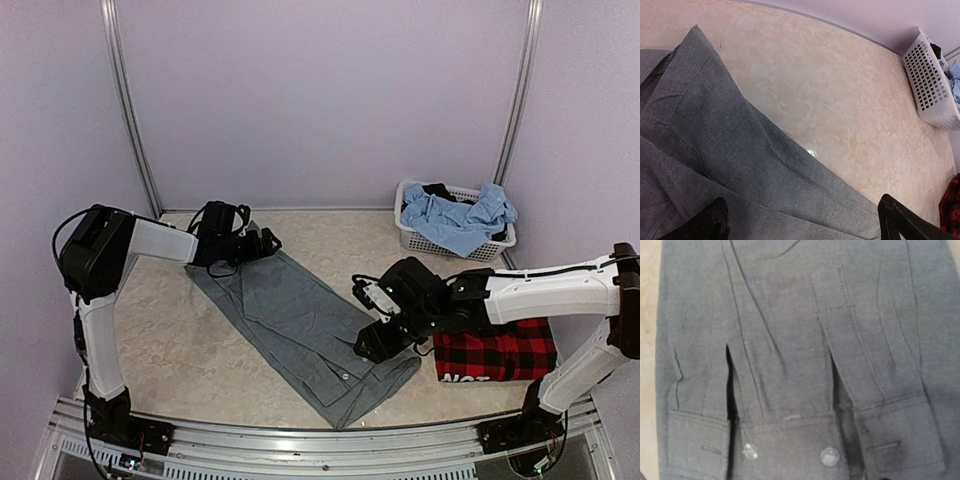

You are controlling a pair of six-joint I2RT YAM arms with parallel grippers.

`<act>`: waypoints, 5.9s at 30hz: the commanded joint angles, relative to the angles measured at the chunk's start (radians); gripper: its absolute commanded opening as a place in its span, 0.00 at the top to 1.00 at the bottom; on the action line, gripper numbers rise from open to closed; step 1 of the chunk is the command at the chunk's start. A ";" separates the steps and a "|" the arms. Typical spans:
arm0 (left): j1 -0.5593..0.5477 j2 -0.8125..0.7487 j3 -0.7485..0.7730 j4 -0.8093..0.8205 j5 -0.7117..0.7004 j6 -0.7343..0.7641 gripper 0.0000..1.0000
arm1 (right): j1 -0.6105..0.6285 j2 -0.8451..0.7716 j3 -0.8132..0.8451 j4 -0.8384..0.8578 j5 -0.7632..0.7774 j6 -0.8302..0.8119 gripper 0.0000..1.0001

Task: Fold and stack the long sleeve shirts
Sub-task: Rotate the rectangle-folded shirt at the center of the board.

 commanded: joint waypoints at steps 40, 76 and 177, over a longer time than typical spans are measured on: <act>-0.259 0.389 0.535 -0.165 0.160 0.072 0.01 | -0.053 -0.072 -0.049 -0.021 0.130 0.055 0.36; -0.207 -0.112 -0.015 -0.088 -0.123 0.019 0.01 | -0.157 0.067 0.099 0.070 0.127 -0.112 0.30; -0.310 -0.660 -0.616 0.098 -0.069 0.076 0.03 | -0.558 0.398 0.458 0.301 -0.380 -0.315 0.09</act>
